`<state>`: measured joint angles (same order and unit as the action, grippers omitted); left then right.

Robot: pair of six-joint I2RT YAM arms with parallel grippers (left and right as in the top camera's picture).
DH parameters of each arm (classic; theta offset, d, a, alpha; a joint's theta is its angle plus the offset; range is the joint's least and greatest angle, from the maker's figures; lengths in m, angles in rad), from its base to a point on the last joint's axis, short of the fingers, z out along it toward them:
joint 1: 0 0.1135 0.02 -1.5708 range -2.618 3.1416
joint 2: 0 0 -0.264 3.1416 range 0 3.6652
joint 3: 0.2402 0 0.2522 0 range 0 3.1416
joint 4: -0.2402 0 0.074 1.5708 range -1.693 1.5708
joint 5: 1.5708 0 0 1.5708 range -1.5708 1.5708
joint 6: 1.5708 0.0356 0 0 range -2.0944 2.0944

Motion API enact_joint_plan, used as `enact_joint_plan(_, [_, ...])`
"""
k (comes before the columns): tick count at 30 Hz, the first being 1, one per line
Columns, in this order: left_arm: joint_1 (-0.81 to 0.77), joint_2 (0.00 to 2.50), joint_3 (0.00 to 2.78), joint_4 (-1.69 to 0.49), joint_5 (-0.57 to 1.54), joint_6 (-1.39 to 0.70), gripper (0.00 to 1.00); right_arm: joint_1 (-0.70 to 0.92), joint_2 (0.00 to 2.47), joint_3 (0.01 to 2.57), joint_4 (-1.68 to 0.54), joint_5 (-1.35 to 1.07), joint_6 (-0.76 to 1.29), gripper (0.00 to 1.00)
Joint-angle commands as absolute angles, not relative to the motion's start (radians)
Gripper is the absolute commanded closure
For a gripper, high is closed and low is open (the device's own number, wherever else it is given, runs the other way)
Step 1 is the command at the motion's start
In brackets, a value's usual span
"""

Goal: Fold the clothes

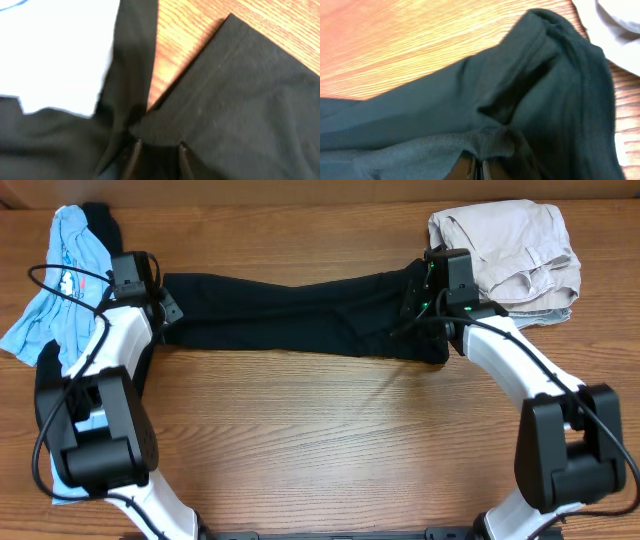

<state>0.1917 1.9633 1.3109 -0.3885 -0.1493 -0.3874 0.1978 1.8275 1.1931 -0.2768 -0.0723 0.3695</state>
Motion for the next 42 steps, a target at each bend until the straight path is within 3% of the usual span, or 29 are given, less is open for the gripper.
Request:
enact_joint_plan(1, [0.194,2.006,1.325,-0.319,-0.155,-0.377,0.47,0.194,1.841,1.213,-0.245,0.0,0.366,0.85])
enact_joint_plan(4, [0.194,2.004,1.326,-0.272,-0.155,-0.377,0.18,0.194,1.84,1.215,-0.233,-0.001,0.366,0.65])
enact_joint_plan(6, [0.194,1.992,1.333,-0.27,-0.155,-0.357,0.0,0.194,1.84,1.229,-0.249,-0.002,0.366,0.45])
enact_joint_plan(8, [0.194,1.974,1.351,-0.301,-0.152,-0.307,0.0,0.194,1.834,1.258,-0.295,-0.02,0.365,0.32])
enact_joint_plan(11, [0.197,1.955,1.386,-0.372,-0.107,-0.229,0.0,0.194,1.822,1.316,-0.389,-0.056,0.346,0.25])
enact_joint_plan(18, [0.2,1.958,1.411,-0.384,0.183,0.107,0.0,0.196,1.808,1.439,-0.606,-0.114,0.279,0.24])
enact_joint_plan(32, [0.257,1.971,1.411,-0.354,0.286,0.187,0.0,0.196,1.808,1.448,-0.751,-0.115,0.28,0.24])
enact_joint_plan(42, [0.265,1.987,1.415,-0.35,0.212,0.152,0.01,0.196,1.808,1.448,-0.759,-0.135,0.28,0.24])
